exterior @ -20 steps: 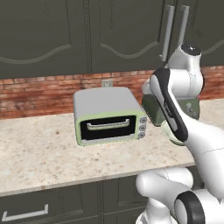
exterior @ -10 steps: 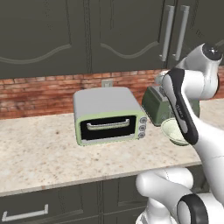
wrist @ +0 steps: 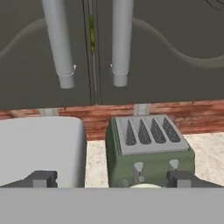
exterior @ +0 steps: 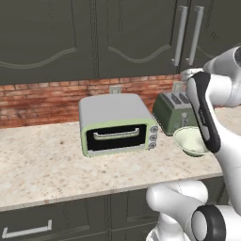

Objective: Open the cabinet. Pick the banana and mango from the cabinet and place them into the bowl. Then close the cabinet.

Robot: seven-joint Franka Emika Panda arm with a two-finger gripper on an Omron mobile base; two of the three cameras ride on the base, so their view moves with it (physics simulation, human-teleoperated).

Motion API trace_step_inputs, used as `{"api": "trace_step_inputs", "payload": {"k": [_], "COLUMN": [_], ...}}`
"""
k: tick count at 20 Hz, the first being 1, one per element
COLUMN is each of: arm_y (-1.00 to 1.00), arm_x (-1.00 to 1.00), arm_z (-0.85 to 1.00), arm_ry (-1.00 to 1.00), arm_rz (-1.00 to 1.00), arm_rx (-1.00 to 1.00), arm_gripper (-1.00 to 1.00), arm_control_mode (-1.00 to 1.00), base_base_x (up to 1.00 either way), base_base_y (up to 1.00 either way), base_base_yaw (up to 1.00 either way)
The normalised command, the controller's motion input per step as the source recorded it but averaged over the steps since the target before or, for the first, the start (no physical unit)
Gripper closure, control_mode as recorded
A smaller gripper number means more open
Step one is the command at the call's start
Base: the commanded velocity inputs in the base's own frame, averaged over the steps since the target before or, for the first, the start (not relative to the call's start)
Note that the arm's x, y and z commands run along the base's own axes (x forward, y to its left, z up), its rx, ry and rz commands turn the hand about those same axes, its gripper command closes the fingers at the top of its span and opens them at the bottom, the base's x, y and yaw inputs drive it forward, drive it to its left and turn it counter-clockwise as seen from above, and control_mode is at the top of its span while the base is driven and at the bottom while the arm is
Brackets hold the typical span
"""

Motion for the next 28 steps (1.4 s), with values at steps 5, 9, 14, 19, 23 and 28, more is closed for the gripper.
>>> {"api": "trace_step_inputs", "payload": {"k": [5,9,14,19,23,28], "arm_y": [-0.27,-0.25,-0.06,-0.08,-0.11,-0.01], "arm_x": [0.19,0.21,0.32,0.35,0.39,0.48], "arm_z": [0.35,0.38,0.18,0.03,0.00,0.00], "arm_ry": [-0.01,-0.02,-0.01,-0.01,0.00,-0.02], "arm_rz": [-0.02,0.00,-0.01,0.00,0.00,0.00], "arm_rx": [0.01,0.00,0.00,0.00,0.00,0.00], "arm_gripper": [-1.00,-1.00,-1.00,-1.00,-1.00,-1.00], "arm_control_mode": [-1.00,-1.00,-1.00,-1.00,-1.00,-1.00], "base_base_x": [0.00,0.00,0.00,0.00,0.00,0.00], "base_base_y": [0.00,0.00,0.00,0.00,0.00,0.00], "base_base_yaw": [0.00,0.00,0.00,0.00,0.00,0.00]}}
